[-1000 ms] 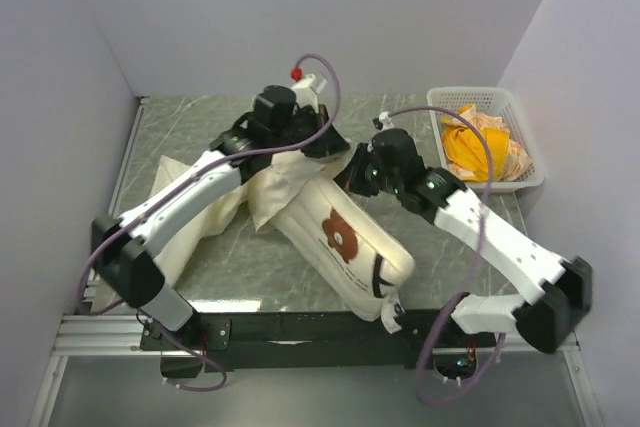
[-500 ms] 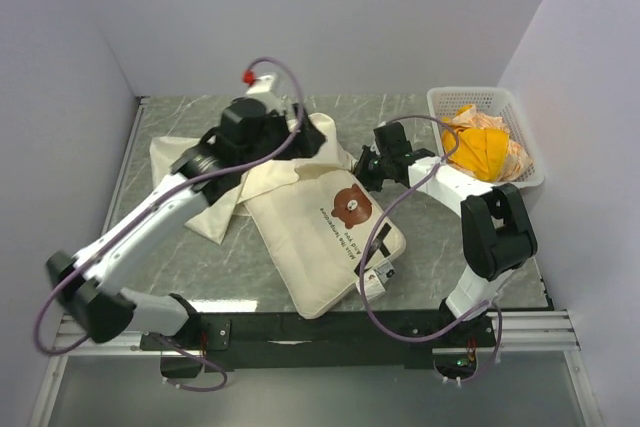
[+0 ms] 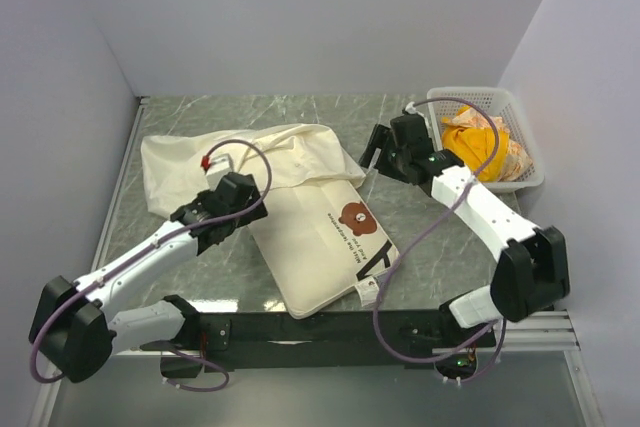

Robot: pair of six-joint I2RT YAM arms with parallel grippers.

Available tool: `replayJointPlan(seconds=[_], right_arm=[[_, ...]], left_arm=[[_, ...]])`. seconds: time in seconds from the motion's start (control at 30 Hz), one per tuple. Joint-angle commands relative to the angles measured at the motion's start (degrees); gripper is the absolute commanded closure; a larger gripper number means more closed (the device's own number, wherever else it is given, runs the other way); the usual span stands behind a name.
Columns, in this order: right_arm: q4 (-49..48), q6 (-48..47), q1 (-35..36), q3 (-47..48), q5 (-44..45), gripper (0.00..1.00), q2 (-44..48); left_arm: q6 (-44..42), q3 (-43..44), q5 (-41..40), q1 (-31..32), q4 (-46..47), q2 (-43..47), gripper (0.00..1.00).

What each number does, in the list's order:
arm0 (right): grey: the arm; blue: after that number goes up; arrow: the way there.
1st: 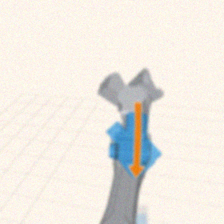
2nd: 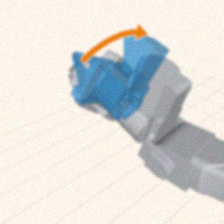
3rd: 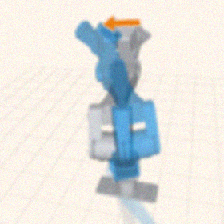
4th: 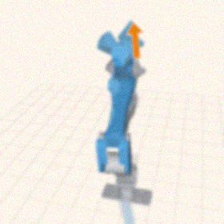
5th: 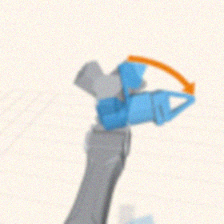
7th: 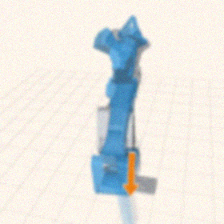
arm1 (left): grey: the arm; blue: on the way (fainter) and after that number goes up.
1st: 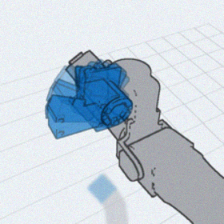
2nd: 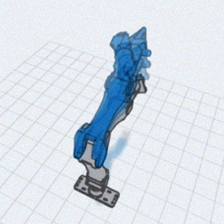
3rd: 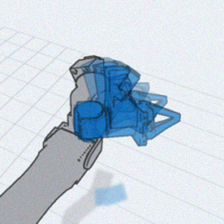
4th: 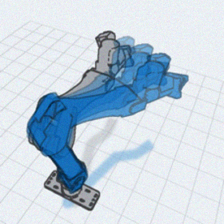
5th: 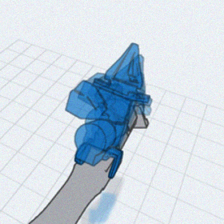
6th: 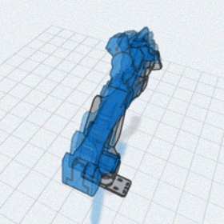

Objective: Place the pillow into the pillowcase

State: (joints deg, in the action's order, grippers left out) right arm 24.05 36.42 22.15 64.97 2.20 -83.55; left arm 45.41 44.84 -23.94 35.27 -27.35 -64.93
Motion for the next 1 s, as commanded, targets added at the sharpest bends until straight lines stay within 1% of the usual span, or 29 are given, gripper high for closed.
replayJointPlan(seconds=[0.0, 0.03, 0.07, 0.1, 0.13, 0.2, 0.23, 0.27, 0.33, 0.37, 0.4, 0.43, 0.5, 0.53, 0.57, 0.6, 0.63, 0.67, 0.7, 0.73, 0.83, 0.9, 0.93, 0.97], right_arm=[[0.6, -5.0, 9.8, 2.8, 7.7, 0.12, 5.1], [0.6, -5.7, 11.9, 3.6, 8.8, 0.11, 4.6], [0.4, -6.9, 14.0, 5.1, 9.1, 0.11, 3.8], [-0.8, -7.3, 16.8, 5.7, 8.1, 0.11, 2.1], [-1.5, -7.8, 18.4, 6.0, 7.7, 0.11, 1.1], [-2.3, -9.1, 20.5, 7.9, 7.4, 0.11, -2.2], [-2.7, -9.6, 22.8, 9.1, 7.6, 0.11, -3.3], [-3.3, -11.1, 23.8, 9.7, 7.7, 0.11, -5.5], [-4.1, -12.5, 26.1, 12.2, 8.5, 0.11, -7.8], [-4.1, -13.8, 26.8, 13.3, 9.0, 0.11, -10.4], [-3.5, -14.4, 27.2, 14.5, 10.3, 0.1, -11.5], [-2.9, -15.0, 27.6, 16.9, 13.8, 0.1, -12.9], [-0.9, -15.2, 27.9, 19.3, 17.0, 0.09, -16.2], [-0.2, -15.2, 27.9, 21.3, 21.4, 0.09, -17.2], [0.9, -14.5, 27.9, 22.3, 23.3, 0.09, -18.9], [2.9, -14.3, 27.9, 23.3, 24.9, 0.08, -19.6], [3.7, -13.9, 27.9, 24.6, 27.1, 0.08, -20.2], [4.2, -13.7, 27.9, 24.9, 29.4, 0.08, -21.0], [4.2, -13.7, 27.9, 25.1, 30.7, 0.07, -21.5], [4.8, -13.5, 27.8, 26.4, 31.5, 0.07, -22.1], [5.7, -14.1, 26.9, 28.5, 31.1, 0.08, -25.4], [5.1, -15.2, 26.2, 29.1, 28.2, 0.17, -27.2], [5.0, -15.4, 25.7, 29.0, 27.5, 0.22, -27.5], [4.7, -15.6, 25.6, 28.9, 26.7, 0.37, -27.3]], left_arm=[[14.9, -5.3, -9.4, -1.9, 1.7, 7.0, 0.14], [17.8, -6.5, -9.5, -2.5, 2.2, 8.1, 0.14], [19.4, -8.1, -9.8, -4.0, 2.3, 8.5, 0.11], [20.9, -8.6, -10.3, -4.8, 2.2, 8.4, 0.1], [23.4, -9.0, -10.6, -5.6, 2.6, 7.7, 0.1], [25.0, -9.9, -9.3, -9.2, 4.1, 6.2, 0.09], [24.9, -10.1, -7.8, -10.6, 7.1, 4.5, 0.08], [24.6, -10.5, -6.7, -13.5, 8.9, 3.7, 0.06], [23.2, -10.7, -3.2, -16.0, 14.0, 0.1, 0.05], [22.7, -10.3, -2.0, -18.3, 15.3, -1.4, 0.05], [22.4, -9.9, -0.9, -19.1, 16.0, -4.3, 0.06], [22.1, -9.4, -1.1, -20.1, 17.1, -5.6, 0.06], [21.3, -9.0, -1.3, -21.1, 19.1, -8.7, 0.14], [20.6, -8.9, -0.9, -21.6, 19.8, -9.6, 0.18], [20.3, -8.5, -1.0, -22.9, 20.7, -10.4, 0.3], [19.7, -8.5, -0.8, -23.3, 21.4, -11.8, 0.38], [18.2, -8.2, -0.8, -23.7, 22.2, -12.6, 0.49], [17.8, -7.5, -0.8, -24.4, 22.5, -13.3, 0.67], [17.2, -7.0, -0.7, -25.0, 22.8, -14.9, 0.79], [16.0, -5.8, -0.3, -25.9, 22.8, -15.7, 0.99], [14.2, -3.3, 0.5, -27.9, 22.7, -16.2, 0.99], [13.3, -1.5, 0.6, -28.9, 21.4, -14.4, 0.99], [12.3, 0.8, 0.2, -29.7, 20.8, -13.7, 0.99], [11.6, 2.2, -0.3, -30.2, 20.4, -13.0, 0.99]])
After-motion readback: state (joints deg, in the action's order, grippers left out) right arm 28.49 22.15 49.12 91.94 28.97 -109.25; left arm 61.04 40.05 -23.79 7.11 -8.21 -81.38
